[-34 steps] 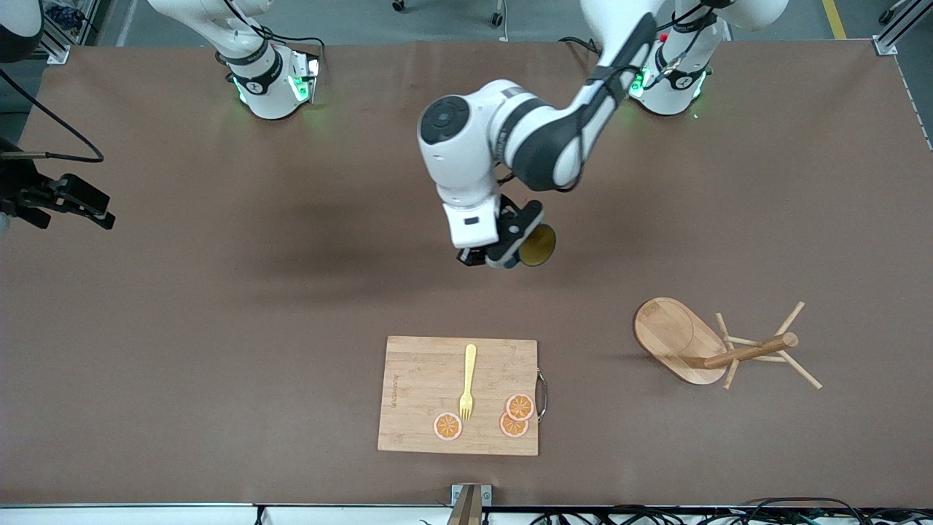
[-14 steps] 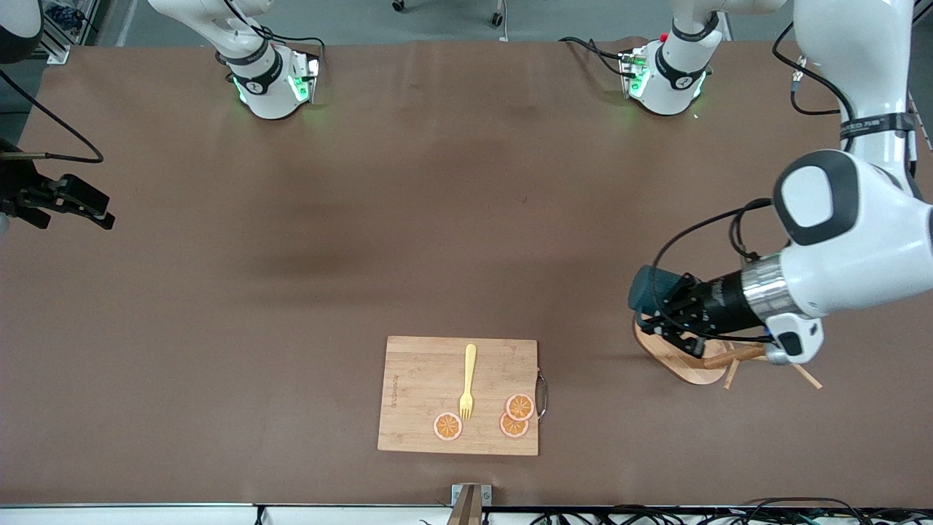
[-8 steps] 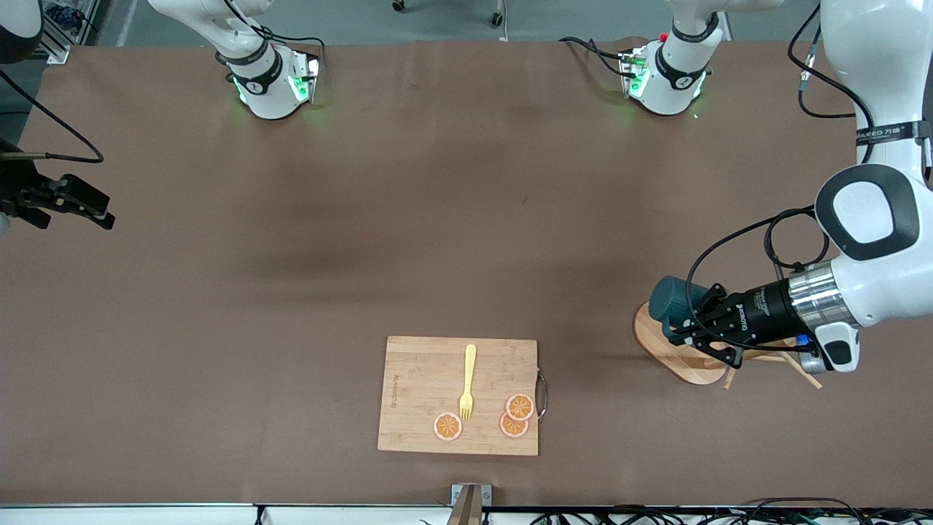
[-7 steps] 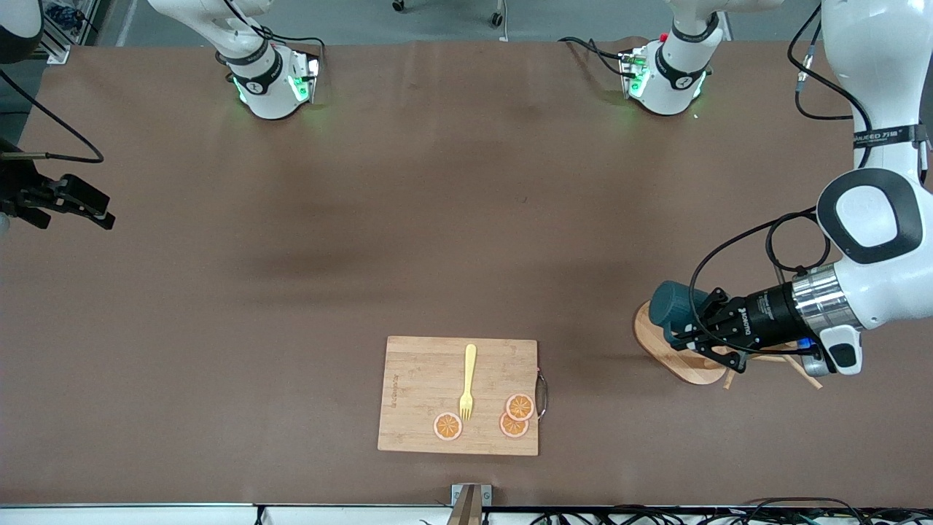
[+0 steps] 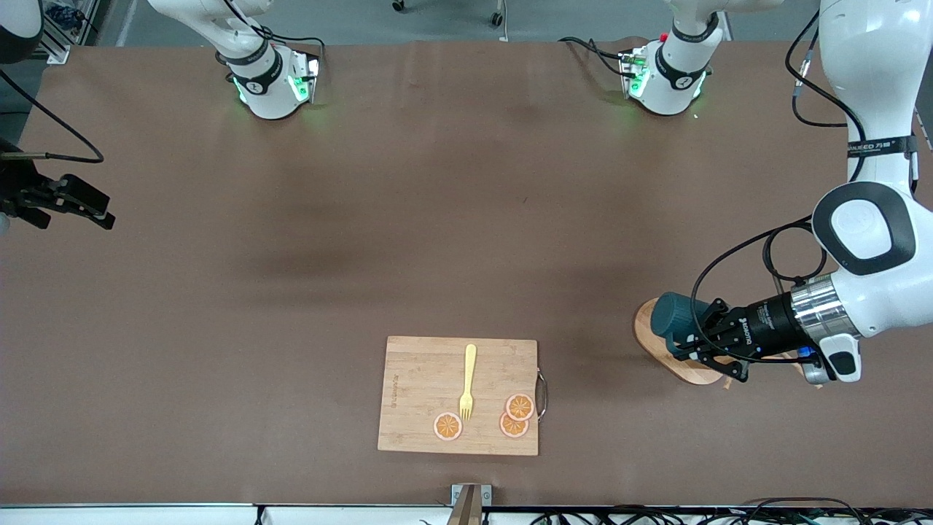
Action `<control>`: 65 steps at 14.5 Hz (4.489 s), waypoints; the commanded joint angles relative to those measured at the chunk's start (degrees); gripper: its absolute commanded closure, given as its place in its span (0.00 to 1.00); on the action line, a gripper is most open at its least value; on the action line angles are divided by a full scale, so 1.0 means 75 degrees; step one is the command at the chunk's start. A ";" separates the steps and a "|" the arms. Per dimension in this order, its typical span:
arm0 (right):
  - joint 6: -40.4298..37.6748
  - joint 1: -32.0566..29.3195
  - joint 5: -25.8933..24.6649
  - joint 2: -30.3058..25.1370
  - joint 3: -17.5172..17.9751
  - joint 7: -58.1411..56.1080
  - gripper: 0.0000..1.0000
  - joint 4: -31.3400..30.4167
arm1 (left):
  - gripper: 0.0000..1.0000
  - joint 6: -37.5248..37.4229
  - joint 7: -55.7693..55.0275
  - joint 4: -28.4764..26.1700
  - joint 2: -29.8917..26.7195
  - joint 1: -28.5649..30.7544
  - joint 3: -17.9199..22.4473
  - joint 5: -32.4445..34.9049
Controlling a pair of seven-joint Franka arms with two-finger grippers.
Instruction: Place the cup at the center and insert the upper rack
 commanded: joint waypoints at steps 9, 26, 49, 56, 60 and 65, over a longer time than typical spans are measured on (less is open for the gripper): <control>-0.0083 -0.0006 -0.0094 0.0056 0.0011 -0.0022 0.00 0.0098 | 0.99 0.0208 0.0433 0.0018 0.0167 0.0378 -0.0011 -0.0132; -0.0071 -0.0030 -0.0059 0.0115 0.0011 -0.0010 0.00 0.0098 | 0.00 0.0326 0.0867 0.0029 0.0062 0.0894 0.0048 -0.0039; -0.0083 -0.0029 0.0011 0.0115 -0.0024 -0.0010 0.00 0.0251 | 0.00 -0.2299 0.6923 0.0053 -0.3008 0.0823 -0.0771 0.5819; -0.0094 -0.0006 0.0011 0.0115 -0.0024 0.0002 0.00 0.0262 | 0.00 -0.2696 0.8988 0.0006 -0.3219 0.0882 -0.0901 0.5973; -0.0094 -0.0029 0.0011 0.0138 -0.0024 -0.0010 0.00 0.0251 | 0.00 -0.3235 0.8988 -0.0029 -0.3582 0.0870 -0.0936 0.5961; -0.0094 -0.0029 0.0011 0.0185 -0.0024 -0.0010 0.00 0.0251 | 0.00 -0.3727 0.9023 -0.0029 -0.3770 0.0894 -0.0925 0.5891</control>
